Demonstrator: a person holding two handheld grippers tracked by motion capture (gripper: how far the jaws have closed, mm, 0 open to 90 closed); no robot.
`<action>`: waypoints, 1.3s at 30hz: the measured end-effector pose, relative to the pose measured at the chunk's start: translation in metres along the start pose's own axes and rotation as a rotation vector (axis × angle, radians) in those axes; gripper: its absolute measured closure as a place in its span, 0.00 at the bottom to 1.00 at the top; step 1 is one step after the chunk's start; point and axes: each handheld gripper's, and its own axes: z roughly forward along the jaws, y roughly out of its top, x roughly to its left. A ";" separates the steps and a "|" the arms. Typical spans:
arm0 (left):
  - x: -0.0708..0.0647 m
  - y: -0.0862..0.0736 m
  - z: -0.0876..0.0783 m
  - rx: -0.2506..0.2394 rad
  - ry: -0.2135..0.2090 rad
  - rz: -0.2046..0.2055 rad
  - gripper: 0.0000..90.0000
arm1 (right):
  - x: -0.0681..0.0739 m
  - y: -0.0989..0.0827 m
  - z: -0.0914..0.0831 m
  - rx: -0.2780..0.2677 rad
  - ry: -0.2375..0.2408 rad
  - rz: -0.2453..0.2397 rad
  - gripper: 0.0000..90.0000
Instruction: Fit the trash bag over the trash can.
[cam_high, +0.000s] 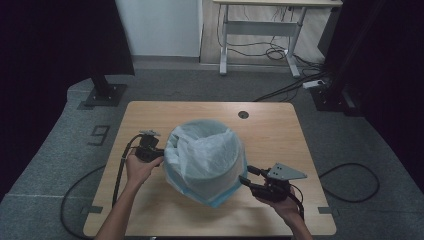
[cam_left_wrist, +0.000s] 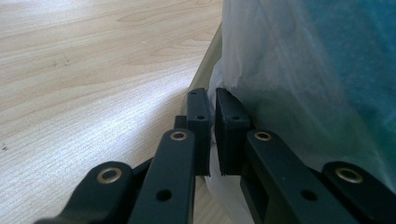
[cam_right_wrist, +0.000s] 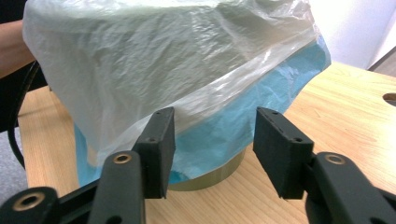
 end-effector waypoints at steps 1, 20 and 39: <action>0.000 0.000 0.000 0.000 0.000 0.000 0.94 | -0.002 0.000 0.001 -0.001 0.003 0.001 0.51; -0.002 0.000 0.000 -0.005 -0.006 0.004 0.94 | -0.004 0.008 0.022 -0.048 0.126 -0.043 0.95; 0.004 -0.005 0.006 0.020 0.016 -0.011 0.94 | 0.002 -0.043 0.056 0.164 -0.017 0.016 0.99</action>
